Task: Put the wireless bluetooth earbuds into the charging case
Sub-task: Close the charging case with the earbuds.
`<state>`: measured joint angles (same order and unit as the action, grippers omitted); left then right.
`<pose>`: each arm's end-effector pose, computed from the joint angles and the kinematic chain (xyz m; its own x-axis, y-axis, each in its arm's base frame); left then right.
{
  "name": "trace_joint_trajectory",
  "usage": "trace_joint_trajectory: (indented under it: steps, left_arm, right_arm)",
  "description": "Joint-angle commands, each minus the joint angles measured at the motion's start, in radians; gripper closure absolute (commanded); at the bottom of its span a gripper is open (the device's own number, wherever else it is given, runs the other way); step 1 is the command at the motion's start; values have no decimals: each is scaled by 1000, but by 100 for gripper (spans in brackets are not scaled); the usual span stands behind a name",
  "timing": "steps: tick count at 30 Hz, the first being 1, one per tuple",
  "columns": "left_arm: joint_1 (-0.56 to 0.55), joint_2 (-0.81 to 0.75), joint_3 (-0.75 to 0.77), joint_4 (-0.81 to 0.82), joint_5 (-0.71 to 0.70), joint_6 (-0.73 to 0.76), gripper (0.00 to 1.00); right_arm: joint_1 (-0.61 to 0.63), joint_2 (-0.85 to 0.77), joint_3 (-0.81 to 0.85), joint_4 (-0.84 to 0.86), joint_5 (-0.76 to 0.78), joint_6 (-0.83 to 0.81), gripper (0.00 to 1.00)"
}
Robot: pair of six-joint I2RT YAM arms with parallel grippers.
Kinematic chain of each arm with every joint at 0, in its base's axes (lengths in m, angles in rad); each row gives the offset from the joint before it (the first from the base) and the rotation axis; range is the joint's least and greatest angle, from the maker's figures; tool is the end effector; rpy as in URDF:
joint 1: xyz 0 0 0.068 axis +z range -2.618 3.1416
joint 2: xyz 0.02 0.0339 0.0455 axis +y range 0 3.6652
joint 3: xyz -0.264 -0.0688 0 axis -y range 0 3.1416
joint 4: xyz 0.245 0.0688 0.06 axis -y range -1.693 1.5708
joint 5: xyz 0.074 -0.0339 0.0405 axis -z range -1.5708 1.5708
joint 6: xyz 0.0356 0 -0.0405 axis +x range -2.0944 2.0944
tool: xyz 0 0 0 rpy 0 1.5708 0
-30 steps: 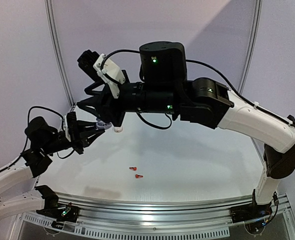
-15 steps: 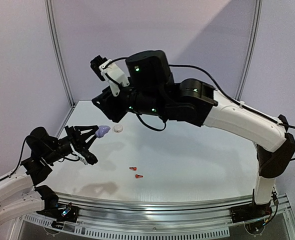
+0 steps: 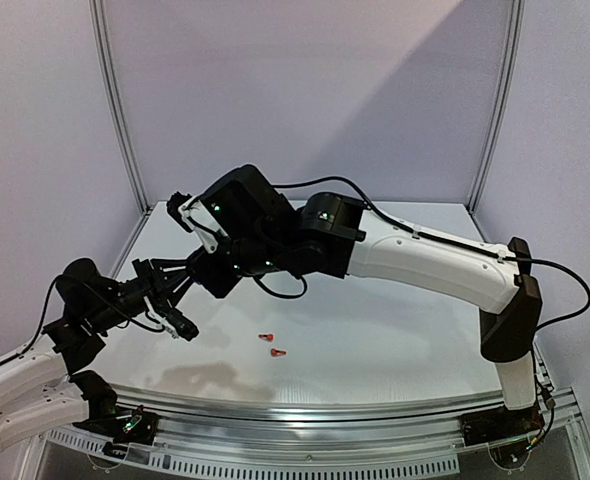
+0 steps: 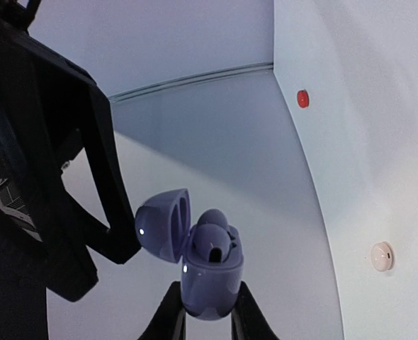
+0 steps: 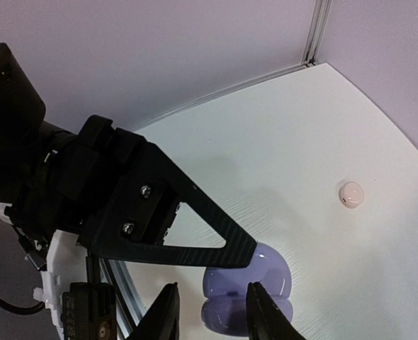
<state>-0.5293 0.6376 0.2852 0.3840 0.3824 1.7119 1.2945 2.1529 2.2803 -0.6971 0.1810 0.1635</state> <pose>0.1361 -0.0950 0.2458 0.7787 0.6087 0.1522 -0.1382 -0.0703 0.9879 0.1405 0.4719 0.3659 -0.2925 -0.4446 -0.8466 -0.8690 0.4931 0.0413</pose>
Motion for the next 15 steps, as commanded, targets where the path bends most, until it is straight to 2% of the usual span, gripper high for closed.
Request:
trace_joint_trajectory:
  steps: [1, 5, 15]
  left_arm:
    - [-3, 12, 20, -12, -44, -34, 100]
    - [-3, 15, 31, -10, -51, -64, 100]
    - [-3, -6, 25, -29, -56, -75, 100]
  right_arm:
    - [-2, -25, 9, -82, 2, 34, 73]
    - [-2, -36, -6, -108, -24, 43, 81]
    - [-2, -52, -17, -208, 11, 77, 82]
